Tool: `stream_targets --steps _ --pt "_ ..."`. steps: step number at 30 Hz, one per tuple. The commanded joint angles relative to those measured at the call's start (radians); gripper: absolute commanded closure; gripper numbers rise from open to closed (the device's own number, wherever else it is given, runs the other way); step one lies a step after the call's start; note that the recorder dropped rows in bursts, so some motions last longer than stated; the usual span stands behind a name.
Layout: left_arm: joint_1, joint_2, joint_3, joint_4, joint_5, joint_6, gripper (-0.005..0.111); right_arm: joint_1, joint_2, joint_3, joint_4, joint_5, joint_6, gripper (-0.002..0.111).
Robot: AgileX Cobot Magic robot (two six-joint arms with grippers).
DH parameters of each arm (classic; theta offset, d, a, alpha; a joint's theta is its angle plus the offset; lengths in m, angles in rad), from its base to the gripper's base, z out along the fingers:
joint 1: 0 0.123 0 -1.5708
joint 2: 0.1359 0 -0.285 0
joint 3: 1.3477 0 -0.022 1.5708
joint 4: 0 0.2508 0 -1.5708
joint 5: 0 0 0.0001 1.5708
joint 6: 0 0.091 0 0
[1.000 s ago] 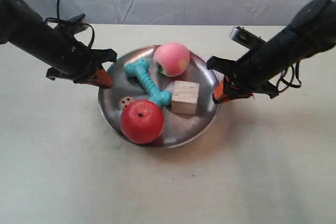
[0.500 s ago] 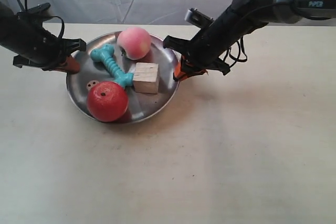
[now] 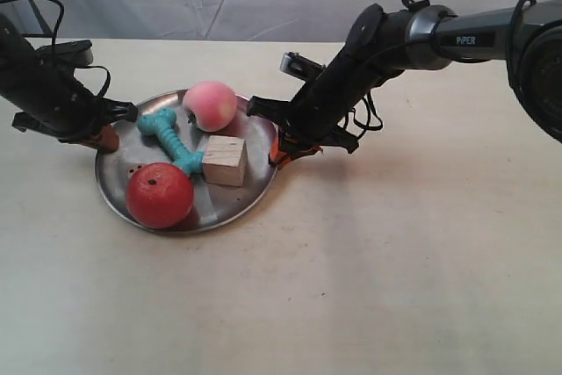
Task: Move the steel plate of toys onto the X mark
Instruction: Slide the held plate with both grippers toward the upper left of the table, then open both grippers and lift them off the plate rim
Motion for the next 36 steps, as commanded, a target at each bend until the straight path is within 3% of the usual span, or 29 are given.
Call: stream_targets --steps 1,8,13,26,29,32,34,36 --pt "0.0 -0.004 -0.003 0.049 -0.038 0.005 0.106 0.02 -0.003 -0.011 -0.02 -0.026 -0.032 0.098" --pt "0.0 -0.004 -0.003 0.049 -0.05 0.005 0.083 0.02 -0.003 -0.011 -0.02 -0.052 -0.032 0.066" --pt "0.0 -0.004 -0.003 0.084 -0.052 0.003 0.072 0.018 -0.005 -0.011 -0.033 -0.045 -0.032 0.065" --pt "0.0 -0.075 -0.003 0.086 -0.023 -0.025 0.072 -0.05 -0.113 -0.011 -0.16 0.063 0.01 0.065" --pt "0.0 -0.118 -0.003 0.086 0.001 -0.061 0.075 -0.059 -0.154 -0.011 -0.186 0.113 0.01 0.074" --pt "0.0 -0.176 -0.003 0.086 0.024 -0.063 0.092 -0.059 -0.202 -0.011 -0.244 0.165 -0.006 0.106" --pt "0.0 -0.221 -0.003 0.086 0.032 -0.057 0.107 -0.059 -0.247 -0.002 -0.282 0.194 -0.01 0.108" --pt "0.0 -0.276 -0.003 0.082 0.034 -0.055 0.107 -0.059 -0.301 0.022 -0.302 0.191 -0.01 0.108"
